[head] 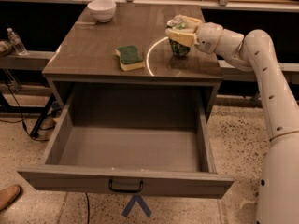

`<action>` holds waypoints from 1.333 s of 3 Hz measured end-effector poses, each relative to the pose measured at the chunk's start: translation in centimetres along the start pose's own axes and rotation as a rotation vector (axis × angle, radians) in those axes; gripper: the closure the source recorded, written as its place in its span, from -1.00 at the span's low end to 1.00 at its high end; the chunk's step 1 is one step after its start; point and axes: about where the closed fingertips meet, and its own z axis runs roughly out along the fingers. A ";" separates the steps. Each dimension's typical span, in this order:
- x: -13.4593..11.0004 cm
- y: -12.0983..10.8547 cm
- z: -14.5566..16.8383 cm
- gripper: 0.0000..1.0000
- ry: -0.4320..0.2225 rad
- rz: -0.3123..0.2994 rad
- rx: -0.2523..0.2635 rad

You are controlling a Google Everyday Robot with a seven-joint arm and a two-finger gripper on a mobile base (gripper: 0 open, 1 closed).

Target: Pick green can from top drawer and place on counter

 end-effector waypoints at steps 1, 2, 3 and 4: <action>0.1 -0.1 -2.0 -1.00 0.005 0.001 0.031; -0.3 -0.1 -5.2 -1.00 0.022 -0.011 0.083; -1.3 -0.1 -7.5 -1.00 0.042 -0.035 0.124; -1.9 0.2 -8.6 -1.00 0.063 -0.055 0.146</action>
Offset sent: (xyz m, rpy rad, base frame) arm -0.0365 -0.0763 -0.0067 -0.0130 0.0071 -0.1391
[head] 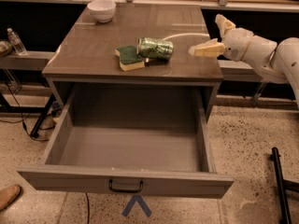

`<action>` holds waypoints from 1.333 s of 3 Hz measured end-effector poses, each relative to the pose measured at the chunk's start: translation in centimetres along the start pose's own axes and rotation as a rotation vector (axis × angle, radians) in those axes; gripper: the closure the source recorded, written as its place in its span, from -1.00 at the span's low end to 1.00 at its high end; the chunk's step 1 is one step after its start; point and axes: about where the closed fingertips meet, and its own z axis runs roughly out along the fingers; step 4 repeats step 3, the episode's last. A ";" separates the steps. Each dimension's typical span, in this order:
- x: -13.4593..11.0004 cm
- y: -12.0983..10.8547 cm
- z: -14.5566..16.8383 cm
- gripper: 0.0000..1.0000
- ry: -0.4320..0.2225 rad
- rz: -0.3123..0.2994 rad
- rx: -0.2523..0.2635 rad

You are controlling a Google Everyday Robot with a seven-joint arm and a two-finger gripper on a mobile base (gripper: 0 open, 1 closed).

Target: Pick green can from top drawer and place on counter

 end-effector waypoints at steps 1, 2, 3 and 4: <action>-3.1 -0.3 -2.6 -1.00 0.054 -0.086 0.062; -8.9 0.4 -5.5 -1.00 0.139 -0.253 0.154; -12.9 1.8 -5.0 -1.00 0.151 -0.320 0.163; -12.9 1.8 -5.0 -1.00 0.151 -0.320 0.163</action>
Offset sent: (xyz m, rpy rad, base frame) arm -0.1222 -0.0590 0.1910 -0.4963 -0.2870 -0.4147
